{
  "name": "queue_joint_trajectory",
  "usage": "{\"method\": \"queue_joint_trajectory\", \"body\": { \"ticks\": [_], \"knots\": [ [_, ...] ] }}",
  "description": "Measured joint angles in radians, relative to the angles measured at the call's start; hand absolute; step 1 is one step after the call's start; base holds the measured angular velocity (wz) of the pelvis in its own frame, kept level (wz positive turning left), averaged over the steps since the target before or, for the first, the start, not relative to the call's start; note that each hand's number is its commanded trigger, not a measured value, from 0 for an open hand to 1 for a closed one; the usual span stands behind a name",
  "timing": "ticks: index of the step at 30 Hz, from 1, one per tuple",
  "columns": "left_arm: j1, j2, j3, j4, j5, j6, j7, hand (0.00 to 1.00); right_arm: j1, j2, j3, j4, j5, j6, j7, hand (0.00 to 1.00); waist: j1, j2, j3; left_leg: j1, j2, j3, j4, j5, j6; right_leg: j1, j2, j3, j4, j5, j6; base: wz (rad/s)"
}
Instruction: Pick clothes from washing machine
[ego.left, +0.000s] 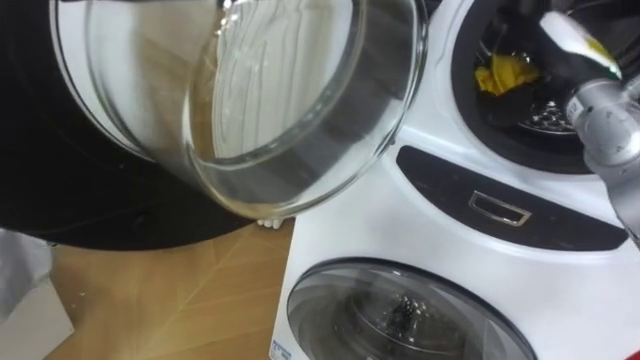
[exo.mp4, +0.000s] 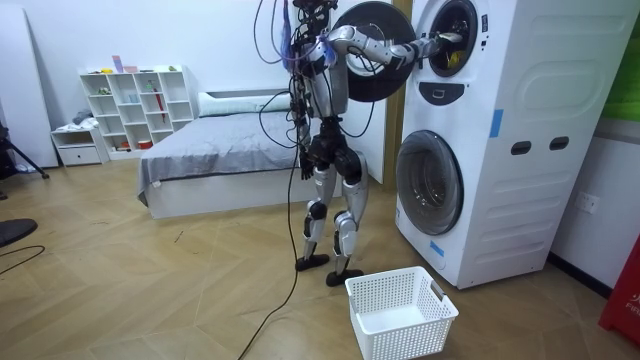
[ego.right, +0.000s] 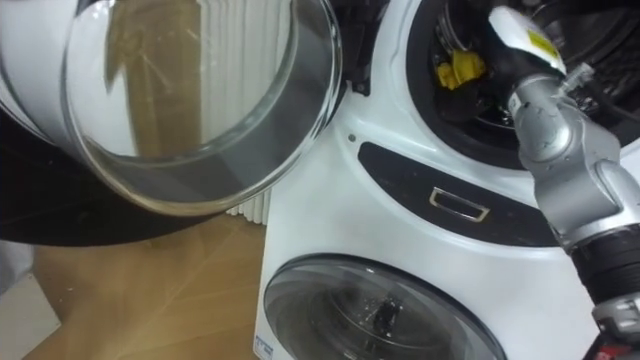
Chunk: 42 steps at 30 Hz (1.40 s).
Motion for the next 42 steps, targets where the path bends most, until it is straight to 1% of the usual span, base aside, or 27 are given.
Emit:
{"method": "queue_joint_trajectory", "body": {
  "ticks": [2,4,6,9,13,16,17,18,19,20,22,26,30,32,34,40,42],
  "knots": [
    [0.000,0.000,0.002,0.000,0.000,0.008,0.001,0.00,-0.007,0.000,-0.017,0.057,0.011,-0.006,0.003,0.00,0.001,0.000,-0.0001,0.000,0.000,-0.012,0.002,0.000,0.000,0.003,-0.005,-0.005,0.000,0.000,0.000,0.13],
    [-0.001,-0.001,0.003,0.000,-0.003,0.017,0.003,0.00,-0.013,0.000,-0.041,0.155,0.072,-0.006,0.003,0.00,0.008,-0.001,-0.0007,0.003,0.000,-0.019,0.005,0.000,0.000,0.011,-0.006,-0.008,-0.001,0.000,0.000,0.14],
    [0.000,-0.001,0.003,0.000,-0.008,0.029,0.003,0.00,-0.022,0.000,-0.053,0.197,0.111,-0.008,0.003,0.00,0.010,0.000,-0.0006,0.002,-0.001,-0.024,0.006,0.000,0.000,0.012,-0.009,-0.023,-0.001,0.000,0.000,0.09],
    [0.000,-0.001,0.003,-0.001,-0.007,0.036,0.003,0.00,-0.046,0.000,-0.056,0.272,0.135,-0.007,0.007,0.00,0.010,0.001,-0.0001,0.003,-0.003,-0.034,0.009,0.000,0.000,0.020,-0.010,-0.027,-0.001,0.000,0.000,0.11],
    [0.000,-0.001,0.003,-0.001,-0.008,0.043,0.003,0.00,-0.054,0.000,-0.064,0.317,0.155,-0.006,0.016,0.00,0.015,0.002,-0.0002,0.004,-0.005,-0.040,0.014,0.001,-0.001,0.025,-0.009,-0.029,-0.002,0.000,0.000,0.06],
    [0.000,-0.001,0.003,-0.001,-0.009,0.057,0.003,0.00,-0.054,0.006,-0.085,0.338,0.167,-0.004,0.034,0.00,0.016,0.002,-0.0003,0.003,-0.011,-0.039,0.016,0.002,-0.003,0.025,-0.010,-0.028,-0.002,0.000,0.000,0.00],
    [0.000,-0.001,0.003,-0.001,-0.010,0.058,0.002,0.00,-0.054,0.006,-0.086,0.339,0.167,-0.004,0.038,0.05,0.016,0.002,-0.0006,0.003,-0.011,-0.039,0.016,0.002,-0.003,0.025,-0.010,-0.028,-0.002,0.000,0.000,0.00],
    [0.000,-0.001,0.002,-0.001,-0.011,0.060,0.002,0.00,-0.054,0.006,-0.086,0.340,0.172,-0.002,0.043,0.64,0.016,0.003,-0.0015,0.003,-0.011,-0.039,0.016,0.002,-0.003,0.025,-0.010,-0.028,-0.002,0.000,0.000,0.00],
    [0.000,-0.001,0.002,-0.002,-0.019,0.064,0.002,0.00,-0.054,0.006,-0.087,0.340,0.176,0.000,0.049,0.83,0.015,0.005,-0.0030,0.003,-0.011,-0.038,0.016,0.002,-0.003,0.025,-0.010,-0.028,-0.002,0.000,0.000,0.00],
    [0.000,-0.001,0.002,-0.002,-0.019,0.065,0.002,0.00,-0.054,0.006,-0.087,0.340,0.178,0.002,0.051,1.00,0.015,0.006,-0.0041,0.003,-0.011,-0.038,0.016,0.002,-0.003,0.025,-0.010,-0.028,-0.002,0.000,0.000,0.00],
    [0.000,-0.001,0.002,-0.002,-0.019,0.068,0.002,0.00,-0.054,0.006,-0.087,0.340,0.181,0.006,0.053,1.00,0.015,0.007,-0.0062,0.003,-0.012,-0.038,0.016,0.002,-0.003,0.025,-0.009,-0.028,-0.002,0.000,0.000,0.00],
    [0.000,-0.003,0.001,-0.003,-0.022,0.068,0.002,0.00,-0.054,0.006,-0.092,0.342,0.198,0.007,0.058,1.00,0.014,0.007,-0.0067,0.004,-0.012,-0.037,0.016,0.002,-0.003,0.025,-0.009,-0.028,-0.002,0.000,0.000,0.00],
    [0.000,-0.005,0.000,-0.004,-0.039,0.069,0.002,0.00,-0.056,0.005,-0.133,0.366,0.200,0.018,0.036,1.00,0.013,0.008,-0.0064,0.004,-0.011,-0.036,0.015,0.002,-0.003,0.025,-0.009,-0.027,-0.002,0.000,0.000,0.00],
    [0.000,-0.005,0.000,-0.004,-0.041,0.069,0.002,0.00,-0.066,0.005,-0.135,0.377,0.196,0.019,0.015,1.00,0.013,0.009,-0.0053,0.004,-0.011,-0.036,0.014,0.002,-0.003,0.025,-0.009,-0.027,-0.004,0.000,0.000,0.00],
    [0.002,-0.005,0.000,-0.004,-0.057,0.072,0.002,0.00,-0.081,0.005,-0.143,0.388,0.198,0.020,-0.007,1.00,0.016,0.012,-0.0062,0.002,-0.009,-0.037,0.013,0.002,-0.003,0.026,-0.008,-0.028,-0.016,0.000,0.000,0.00],
    [-0.006,-0.007,0.001,-0.005,-0.062,0.073,0.002,0.00,-0.082,0.005,-0.149,0.388,0.198,0.008,-0.010,1.00,0.009,0.014,-0.0062,0.003,-0.002,-0.030,0.014,0.002,-0.003,0.026,-0.003,-0.025,-0.018,0.000,0.000,0.00],
    [-0.007,-0.007,0.001,-0.005,-0.062,0.073,0.001,0.00,-0.085,0.005,-0.161,0.386,0.197,0.006,-0.005,1.00,0.009,0.015,-0.0053,0.003,0.002,-0.016,0.014,0.002,-0.003,0.025,-0.001,-0.023,-0.018,0.000,0.000,-0.03]
  ]
}}
